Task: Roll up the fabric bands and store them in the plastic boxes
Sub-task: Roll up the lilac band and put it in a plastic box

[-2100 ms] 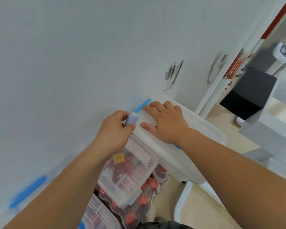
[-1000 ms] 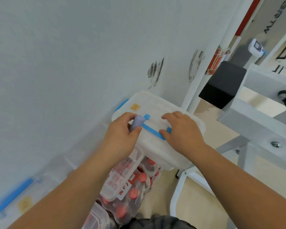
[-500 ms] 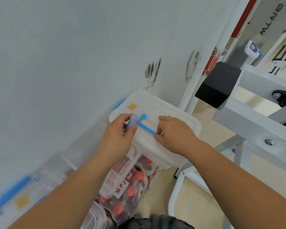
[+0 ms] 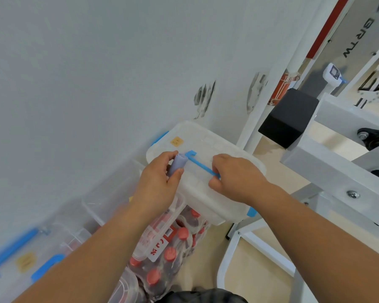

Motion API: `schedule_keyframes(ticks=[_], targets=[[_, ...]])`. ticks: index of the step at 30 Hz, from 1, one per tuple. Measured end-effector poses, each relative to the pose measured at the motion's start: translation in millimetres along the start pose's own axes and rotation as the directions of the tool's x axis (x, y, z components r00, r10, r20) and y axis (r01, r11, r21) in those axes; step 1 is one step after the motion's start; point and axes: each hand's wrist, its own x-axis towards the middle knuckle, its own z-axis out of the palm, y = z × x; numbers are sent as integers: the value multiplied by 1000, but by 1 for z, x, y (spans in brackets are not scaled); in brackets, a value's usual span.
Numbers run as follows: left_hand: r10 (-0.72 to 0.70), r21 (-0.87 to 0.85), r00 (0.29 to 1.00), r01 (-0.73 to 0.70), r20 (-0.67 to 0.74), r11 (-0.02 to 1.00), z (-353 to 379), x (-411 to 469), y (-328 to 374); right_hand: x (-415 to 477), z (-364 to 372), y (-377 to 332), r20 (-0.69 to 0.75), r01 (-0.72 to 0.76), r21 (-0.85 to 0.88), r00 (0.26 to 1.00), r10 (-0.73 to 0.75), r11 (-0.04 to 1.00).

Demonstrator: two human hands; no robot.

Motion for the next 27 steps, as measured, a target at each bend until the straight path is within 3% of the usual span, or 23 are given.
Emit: schedule_keyframes(ticks=[3,6,11,16,20,27], targets=[[3,9,1000,-3,-10,1000,0,0,-2,2,4,11,-130,-69,91,988,80,993],[-6,-9,1000,6,-1,1000,0,0,0,3,13,27,-149,-68,146,985,90,987],[-1,-87,1000,-2,-26,996,-1,-5,3,-2,31,32,-258,-47,444,950,178,895],[24,-111,998,-30,-57,993,-6,-18,5,3,34,28,-368,-64,427,899,238,902],[78,-21,997,-78,-3,997,-6,-21,0,8,29,31,-336,-116,418,901,272,901],[208,106,970,-222,125,969,-4,-25,-1,16,18,29,-343,-75,463,904,256,883]])
